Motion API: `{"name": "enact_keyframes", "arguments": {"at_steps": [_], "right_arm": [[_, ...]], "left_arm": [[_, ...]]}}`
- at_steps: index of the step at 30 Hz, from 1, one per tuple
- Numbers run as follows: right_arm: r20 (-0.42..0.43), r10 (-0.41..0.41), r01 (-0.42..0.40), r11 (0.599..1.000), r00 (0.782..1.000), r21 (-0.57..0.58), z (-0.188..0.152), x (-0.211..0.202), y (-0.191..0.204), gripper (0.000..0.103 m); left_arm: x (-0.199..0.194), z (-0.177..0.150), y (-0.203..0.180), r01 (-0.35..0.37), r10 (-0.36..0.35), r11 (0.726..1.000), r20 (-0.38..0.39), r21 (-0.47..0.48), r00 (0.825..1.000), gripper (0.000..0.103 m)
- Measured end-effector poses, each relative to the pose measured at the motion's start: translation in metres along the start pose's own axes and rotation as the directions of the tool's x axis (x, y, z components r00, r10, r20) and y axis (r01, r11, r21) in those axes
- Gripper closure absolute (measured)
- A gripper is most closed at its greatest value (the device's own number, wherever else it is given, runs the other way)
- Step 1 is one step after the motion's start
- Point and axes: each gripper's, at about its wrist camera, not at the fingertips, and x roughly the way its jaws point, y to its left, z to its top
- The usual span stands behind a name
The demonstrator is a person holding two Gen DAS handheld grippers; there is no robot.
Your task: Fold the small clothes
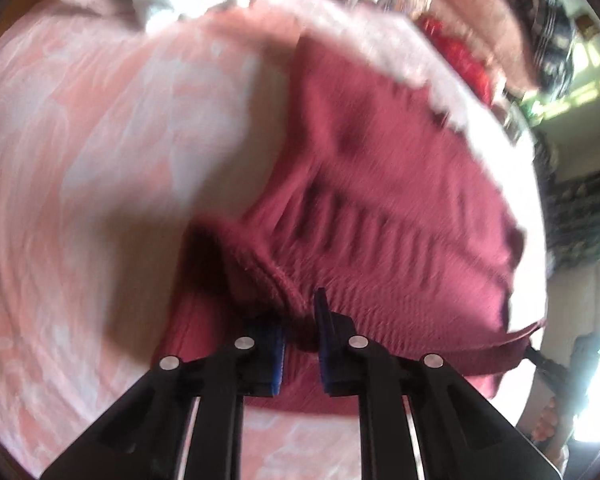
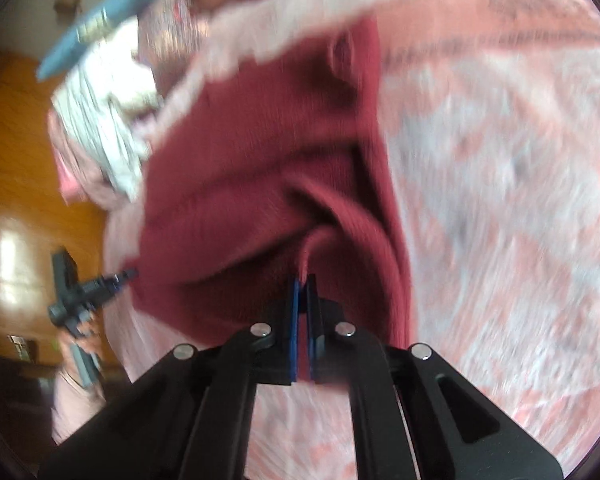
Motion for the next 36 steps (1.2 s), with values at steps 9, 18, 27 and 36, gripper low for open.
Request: {"name": "enact_keyframes", "arguments": {"at_steps": [9, 18, 27, 36], "right_arm": [[0.050, -0.087, 0.084, 0.994, 0.995, 0.065, 0.037, 0.008, -0.038, 0.081], [0.026, -0.131, 0.132, 0.990, 0.991, -0.046, 0.031, 0.007, -0.040, 0.068], [0.002, -0.170, 0.169, 0.979, 0.985, -0.117, 0.028, 0.019, -0.020, 0.055], [-0.039, -0.225, 0.215, 0.962, 0.974, -0.169, 0.036, 0.039, -0.013, 0.043]], "left_arm": [[0.003, 0.047, 0.008, -0.008, 0.014, 0.998, 0.102, -0.055, 0.995, 0.083], [-0.024, 0.058, 0.024, 0.170, -0.157, 0.978, 0.109, -0.123, 0.981, 0.038], [-0.012, 0.058, 0.002, -0.094, 0.088, 0.994, 0.090, 0.058, 0.992, 0.031], [0.015, 0.029, -0.045, -0.204, 0.167, 0.908, 0.128, 0.365, 0.977, 0.023]]}}
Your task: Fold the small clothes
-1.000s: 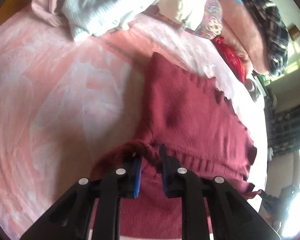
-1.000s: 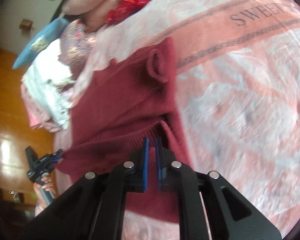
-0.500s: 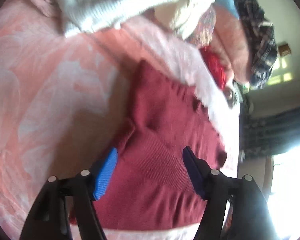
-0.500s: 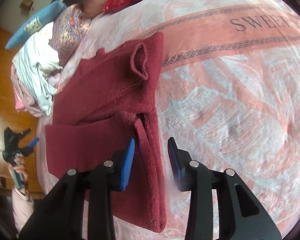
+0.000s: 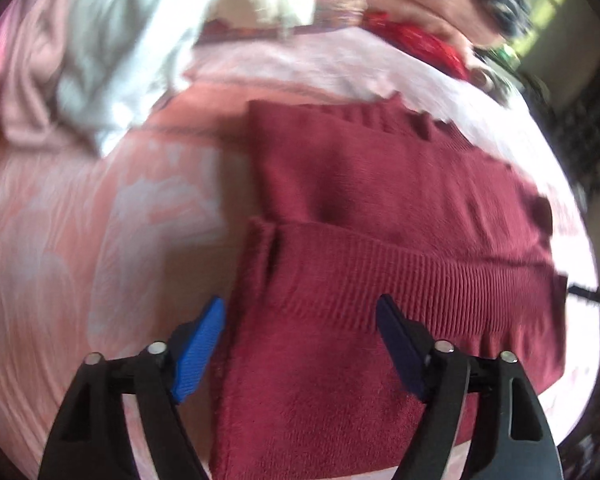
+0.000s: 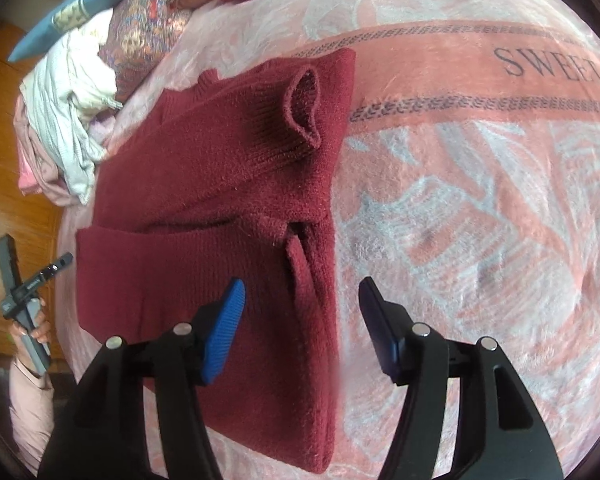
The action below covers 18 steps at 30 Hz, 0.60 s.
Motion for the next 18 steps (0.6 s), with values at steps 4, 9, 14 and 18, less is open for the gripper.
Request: {"name": "enact_keyframes", "arguments": {"at_steps": [4, 9, 14, 18], "right_arm": [[-0.025, -0.001, 0.001, 1.000, 1.000, -0.029, 0.005, 0.012, 0.004, 0.043], [-0.050, 0.004, -0.011, 0.989, 0.999, -0.147, 0.004, 0.019, 0.024, 0.063], [-0.049, 0.025, -0.035, 0.973, 0.998, -0.228, -0.001, 0.015, 0.039, 0.097], [-0.020, 0.032, -0.036, 0.967, 0.999, -0.253, -0.002, 0.000, 0.035, 0.097]], "left_arm": [[0.019, 0.000, -0.018, -0.075, 0.077, 0.994, -0.027, 0.074, 0.997, 0.023], [0.036, 0.004, -0.020, -0.104, 0.108, 0.992, -0.051, 0.071, 0.993, 0.027], [0.037, 0.001, -0.020, -0.139, 0.143, 0.986, -0.040, 0.092, 0.989, 0.076], [0.017, 0.000, -0.006, -0.061, 0.061, 0.998, 0.009, 0.035, 0.998, 0.085]]}}
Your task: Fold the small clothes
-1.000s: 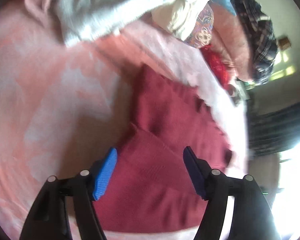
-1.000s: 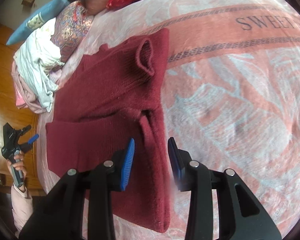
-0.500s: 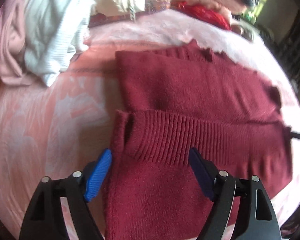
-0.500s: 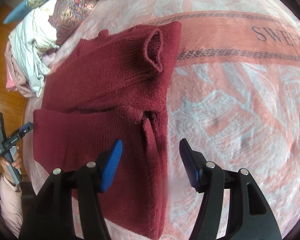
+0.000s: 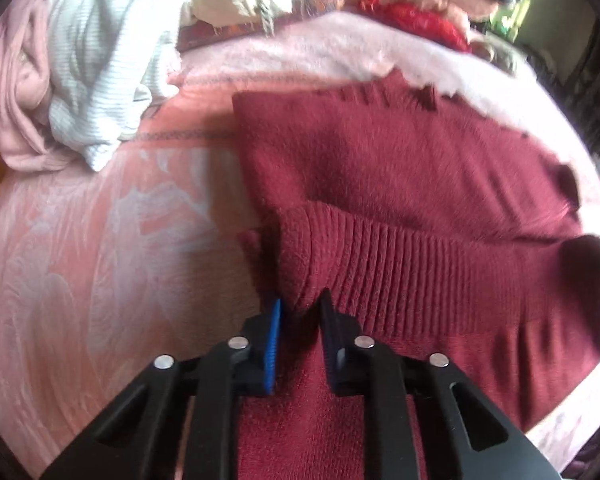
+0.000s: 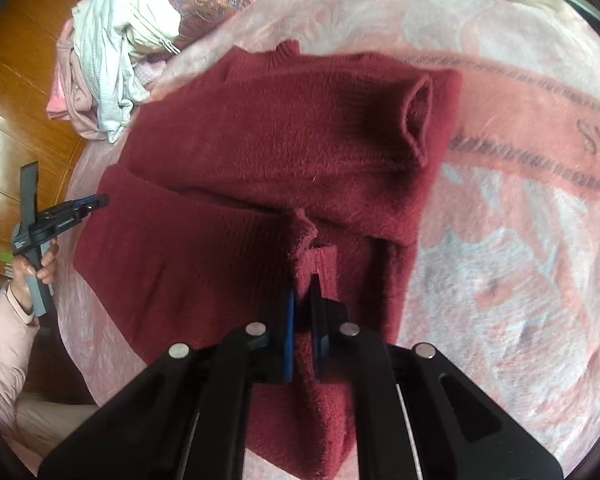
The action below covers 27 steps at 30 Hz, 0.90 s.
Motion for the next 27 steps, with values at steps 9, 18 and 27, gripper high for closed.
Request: {"name": "enact_keyframes", "arguments": {"at_steps": [9, 18, 27], "right_arm": [[-0.069, -0.058, 0.060, 0.998, 0.996, 0.022, -0.005, 0.026, -0.011, 0.085], [0.035, 0.056, -0.056, 0.998, 0.998, -0.019, -0.010, -0.023, -0.005, 0.097], [0.177, 0.097, -0.104, 0.994, 0.979, 0.030, -0.005, -0.068, -0.022, 0.097]], "left_arm": [[0.012, 0.000, -0.007, -0.007, 0.007, 1.000, -0.009, 0.023, 1.000, 0.062], [-0.009, -0.007, -0.004, 0.006, -0.006, 1.000, 0.054, -0.008, 0.999, 0.092], [-0.064, 0.001, 0.004, 0.096, -0.076, 0.993, 0.237, -0.071, 0.969, 0.092]]}}
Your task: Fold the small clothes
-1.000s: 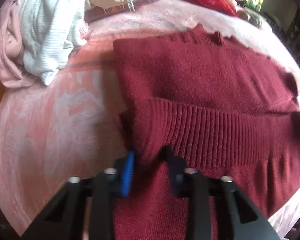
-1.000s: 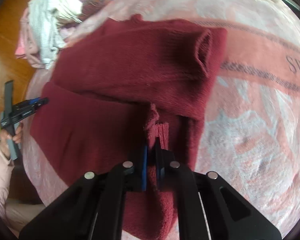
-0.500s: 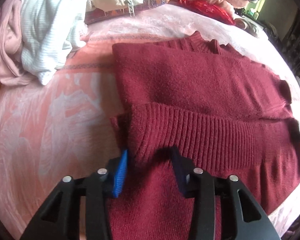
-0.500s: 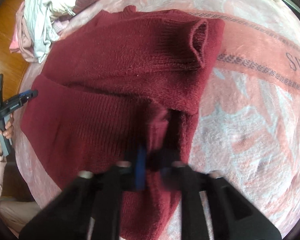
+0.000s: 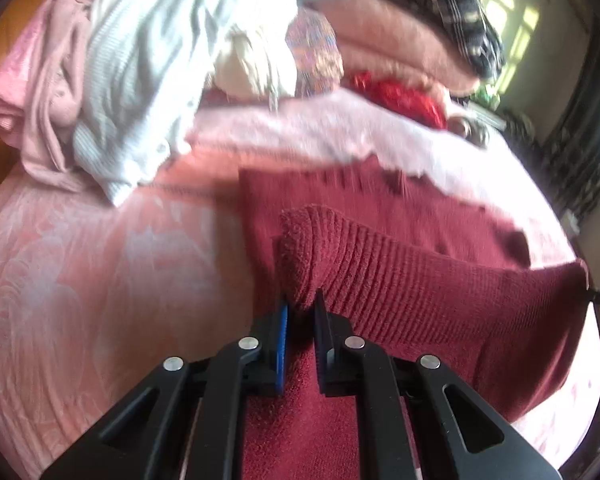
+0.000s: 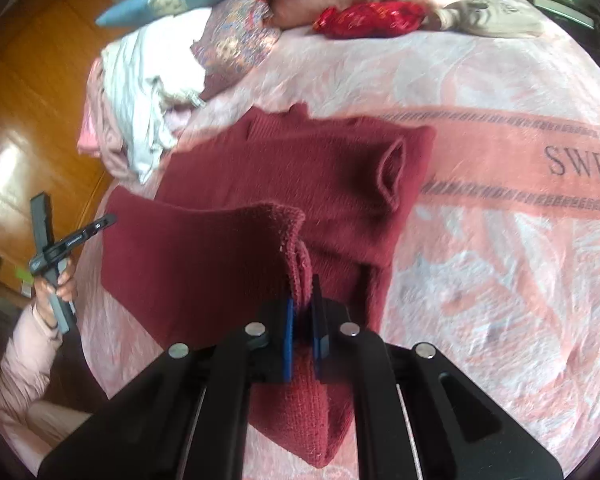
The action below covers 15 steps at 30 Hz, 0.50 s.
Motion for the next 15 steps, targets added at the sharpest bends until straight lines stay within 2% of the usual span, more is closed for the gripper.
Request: {"name": "enact_keyframes", "arguments": {"at_steps": [5, 10, 15], "right_arm": [[0.048, -0.024, 0.023, 0.999, 0.999, 0.035, 0.034, -0.002, -0.004, 0.097], [0.087, -0.083, 0.080, 0.996, 0.993, 0.028, 0.084, 0.011, 0.001, 0.097], [0.137, -0.145, 0.136, 0.988, 0.980, 0.073, 0.138, 0.032, -0.012, 0.097]], "left_arm": [[0.003, 0.029, -0.001, 0.006, -0.004, 0.999, 0.046, -0.052, 0.999, 0.092], [0.019, 0.071, -0.006, -0.022, 0.029, 0.996, 0.083, -0.084, 0.996, 0.092], [0.049, 0.114, -0.009, -0.063, 0.075, 0.993, 0.111, -0.101, 0.991, 0.092]]}}
